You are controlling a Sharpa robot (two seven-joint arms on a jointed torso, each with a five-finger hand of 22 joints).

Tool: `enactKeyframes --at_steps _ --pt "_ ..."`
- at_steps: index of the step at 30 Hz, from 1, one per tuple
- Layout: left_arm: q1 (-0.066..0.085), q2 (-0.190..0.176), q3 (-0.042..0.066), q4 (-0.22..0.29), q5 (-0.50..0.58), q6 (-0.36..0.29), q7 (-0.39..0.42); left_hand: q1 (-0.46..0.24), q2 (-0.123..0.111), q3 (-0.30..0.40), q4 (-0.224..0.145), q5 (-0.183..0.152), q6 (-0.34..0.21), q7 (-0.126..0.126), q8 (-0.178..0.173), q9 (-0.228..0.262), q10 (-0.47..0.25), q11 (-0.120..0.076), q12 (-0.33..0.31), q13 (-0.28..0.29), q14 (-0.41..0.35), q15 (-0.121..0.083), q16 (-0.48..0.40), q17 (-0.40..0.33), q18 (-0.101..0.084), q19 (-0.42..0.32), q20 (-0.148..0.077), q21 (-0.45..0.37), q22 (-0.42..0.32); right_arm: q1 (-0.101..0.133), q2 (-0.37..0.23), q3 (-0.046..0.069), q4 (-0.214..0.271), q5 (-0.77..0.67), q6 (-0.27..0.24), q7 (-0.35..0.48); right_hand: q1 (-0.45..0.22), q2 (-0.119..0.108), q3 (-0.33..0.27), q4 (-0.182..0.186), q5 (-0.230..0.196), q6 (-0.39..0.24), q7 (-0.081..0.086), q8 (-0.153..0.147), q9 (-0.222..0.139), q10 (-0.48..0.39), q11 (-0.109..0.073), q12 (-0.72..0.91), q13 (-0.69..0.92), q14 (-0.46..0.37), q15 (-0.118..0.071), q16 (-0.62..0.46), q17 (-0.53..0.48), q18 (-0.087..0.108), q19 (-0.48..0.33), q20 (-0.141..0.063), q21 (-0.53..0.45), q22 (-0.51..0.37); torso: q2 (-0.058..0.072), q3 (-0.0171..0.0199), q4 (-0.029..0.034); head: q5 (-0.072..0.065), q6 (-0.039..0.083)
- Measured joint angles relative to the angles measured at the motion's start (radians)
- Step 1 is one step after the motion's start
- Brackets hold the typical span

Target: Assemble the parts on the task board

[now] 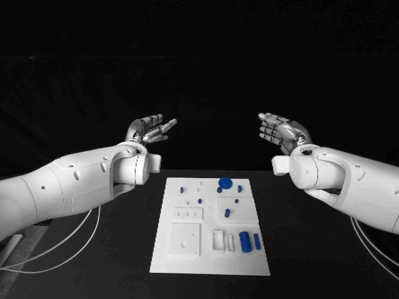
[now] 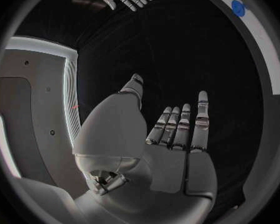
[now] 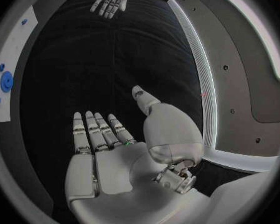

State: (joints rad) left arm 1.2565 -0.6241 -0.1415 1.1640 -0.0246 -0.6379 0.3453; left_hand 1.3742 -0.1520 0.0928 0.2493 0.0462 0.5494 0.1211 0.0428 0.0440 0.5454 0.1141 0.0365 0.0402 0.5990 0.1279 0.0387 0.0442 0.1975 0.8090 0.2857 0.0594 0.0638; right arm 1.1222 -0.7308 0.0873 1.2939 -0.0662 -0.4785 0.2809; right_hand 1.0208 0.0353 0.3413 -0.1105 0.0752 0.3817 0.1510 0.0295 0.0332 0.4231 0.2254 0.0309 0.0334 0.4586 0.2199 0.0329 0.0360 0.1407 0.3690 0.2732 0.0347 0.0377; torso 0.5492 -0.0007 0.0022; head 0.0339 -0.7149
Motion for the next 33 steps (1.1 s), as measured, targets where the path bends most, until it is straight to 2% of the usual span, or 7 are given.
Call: enactKeyframes --at_steps 4,10,15,18,23,27,33 --pt "0.026 0.020 -0.015 -0.052 -0.011 0.037 -0.040 0.010 -0.003 0.000 0.000 0.000 0.005 0.001 0.000 0.000 0.005 0.002 0.000 0.000 0.005 0.001 0.000 0.000 0.005 0.006 0.004 0.002 0.000 0.016 0.010 0.018 -0.059 -0.032 0.108 -0.076 0.050 -0.005 -0.011 -0.011 0.019 0.043 0.002 0.002 0.003 0.043 0.000 0.000 0.002 0.038 0.001 0.002 0.002 0.006 0.028 0.000 0.004 0.002 0.000 0.0000 0.0000 0.000 0.000" --pt "0.033 0.025 -0.019 -0.068 -0.021 0.070 -0.075 0.015 0.002 0.000 0.000 0.000 0.021 0.007 0.001 0.000 0.022 0.006 0.000 0.000 0.033 0.003 0.004 0.002 0.005 0.010 0.000 0.002 0.001 0.027 0.019 0.030 -0.103 -0.068 0.228 -0.162 0.131 -0.003 -0.068 -0.037 0.077 0.173 0.012 0.008 0.010 0.167 -0.009 0.006 0.008 0.163 0.000 0.008 0.008 0.006 0.155 -0.021 0.025 0.011 0.000 0.0000 0.0001 0.000 0.000" --pt "0.035 0.012 -0.019 -0.049 -0.026 0.085 -0.083 0.013 0.033 -0.001 -0.039 0.000 0.087 0.020 0.013 0.005 0.103 0.019 0.005 0.004 0.148 0.010 0.011 0.007 0.006 0.054 0.000 0.009 0.004 0.029 0.041 0.031 -0.153 -0.246 0.247 -0.180 0.169 -0.014 -0.076 -0.062 0.106 0.353 0.020 0.020 0.017 0.362 -0.032 0.014 0.016 0.367 -0.024 0.017 0.017 0.006 0.327 -0.051 0.055 0.021 0.005 -0.0001 0.0025 0.008 0.004" --pt "0.036 -0.001 -0.019 -0.034 -0.030 0.093 -0.083 0.006 0.074 -0.016 -0.091 0.005 0.190 0.036 0.026 0.009 0.267 0.033 0.015 0.010 0.352 0.024 0.027 0.017 0.021 0.118 -0.029 0.030 0.010 0.024 0.054 0.031 -0.168 -0.433 0.241 -0.180 0.178 -0.023 -0.059 -0.079 0.120 0.457 0.013 0.022 0.022 0.469 -0.051 0.016 0.018 0.485 -0.048 0.023 0.023 0.006 0.428 -0.079 0.078 0.026 0.011 -0.0011 0.0058 0.011 0.006" --pt "0.036 -0.029 -0.019 0.012 -0.044 0.103 -0.078 0.007 0.136 -0.052 -0.186 0.029 0.396 0.037 0.026 0.017 0.525 0.024 0.020 0.018 0.553 -0.003 0.045 0.034 -0.066 0.259 -0.148 0.087 0.025 0.009 0.075 0.030 -0.176 -0.724 0.225 -0.181 0.195 -0.040 -0.006 -0.101 0.146 0.593 -0.001 0.028 0.027 0.625 -0.089 0.019 0.021 0.712 -0.115 0.045 0.042 0.005 0.629 -0.149 0.134 0.037 0.019 -0.0054 0.0128 0.008 0.006" --pt "0.036 -0.062 -0.019 0.065 -0.057 0.109 -0.073 0.014 0.151 -0.065 -0.211 0.031 0.431 0.029 0.026 0.018 0.606 0.003 0.019 0.018 0.660 -0.045 0.065 0.060 -0.090 0.328 -0.207 0.132 0.043 -0.002 0.089 0.031 -0.173 -0.929 0.213 -0.189 0.196 -0.064 0.010 -0.117 0.158 0.653 -0.010 0.028 0.029 0.701 -0.115 0.022 0.022 0.865 -0.164 0.094 0.089 -0.002 0.781 -0.205 0.191 0.054 0.029 -0.0098 0.0205 0.004 0.005" --pt "0.037 -0.102 -0.019 0.152 -0.075 0.116 -0.067 0.023 0.160 -0.074 -0.226 0.035 0.431 0.029 0.026 0.018 0.611 0.000 0.019 0.018 0.683 -0.058 0.074 0.076 -0.113 0.331 -0.225 0.160 0.058 -0.029 0.107 0.031 -0.164 -1.205 0.196 -0.222 0.203 -0.087 0.032 -0.140 0.161 0.701 -0.023 0.028 0.030 0.746 -0.140 0.022 0.024 0.978 -0.214 0.325 0.270 -0.011 0.967 -0.270 0.304 0.112 0.051 -0.0138 0.0364 -0.004 0.007"
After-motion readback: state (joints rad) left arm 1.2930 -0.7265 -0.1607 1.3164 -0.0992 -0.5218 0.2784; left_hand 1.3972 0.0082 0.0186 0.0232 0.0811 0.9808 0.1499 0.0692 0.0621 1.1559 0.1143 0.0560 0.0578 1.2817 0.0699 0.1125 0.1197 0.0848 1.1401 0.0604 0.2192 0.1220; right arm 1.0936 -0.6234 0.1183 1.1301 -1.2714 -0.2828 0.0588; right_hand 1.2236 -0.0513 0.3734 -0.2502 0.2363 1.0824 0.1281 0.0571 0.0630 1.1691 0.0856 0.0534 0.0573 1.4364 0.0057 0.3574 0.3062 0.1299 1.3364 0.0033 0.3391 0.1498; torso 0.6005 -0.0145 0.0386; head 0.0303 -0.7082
